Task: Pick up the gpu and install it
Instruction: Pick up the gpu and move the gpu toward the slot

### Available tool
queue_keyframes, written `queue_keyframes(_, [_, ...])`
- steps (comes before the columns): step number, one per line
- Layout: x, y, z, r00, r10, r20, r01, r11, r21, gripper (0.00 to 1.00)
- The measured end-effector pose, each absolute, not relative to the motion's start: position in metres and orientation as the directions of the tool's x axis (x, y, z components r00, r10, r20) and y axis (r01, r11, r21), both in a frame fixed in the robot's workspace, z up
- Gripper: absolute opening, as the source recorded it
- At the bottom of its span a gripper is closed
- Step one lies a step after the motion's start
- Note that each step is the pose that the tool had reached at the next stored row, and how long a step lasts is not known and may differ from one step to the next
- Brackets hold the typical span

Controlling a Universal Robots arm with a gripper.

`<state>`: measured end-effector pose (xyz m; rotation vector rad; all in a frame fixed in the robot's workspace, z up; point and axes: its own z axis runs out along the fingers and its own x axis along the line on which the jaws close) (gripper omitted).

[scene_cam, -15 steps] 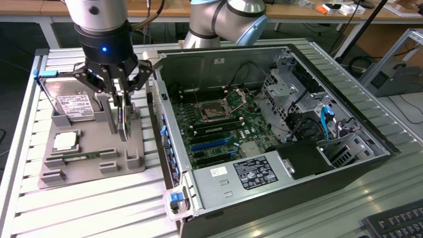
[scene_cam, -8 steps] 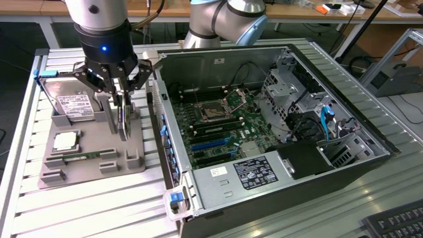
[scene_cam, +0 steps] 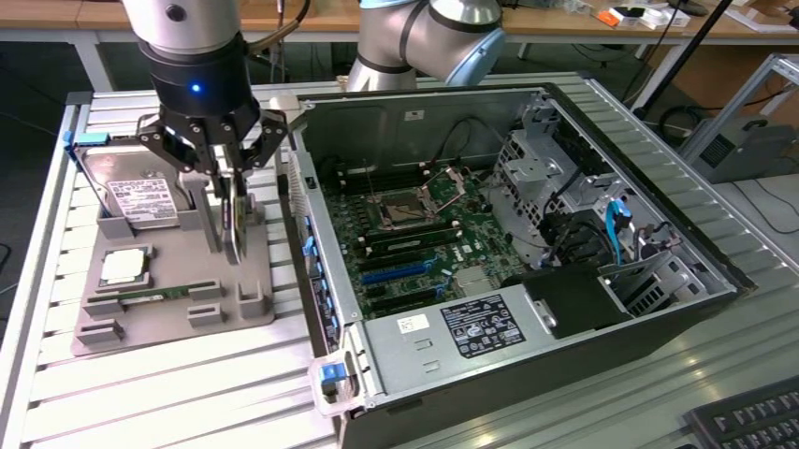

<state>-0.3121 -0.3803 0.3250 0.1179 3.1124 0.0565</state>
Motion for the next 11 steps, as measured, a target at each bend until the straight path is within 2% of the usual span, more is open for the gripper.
queue_keyframes(11, [-0.3121,-0.3803,0.3292,-0.997,0.076,-0.025,0.075,0.996,0.037,0.27])
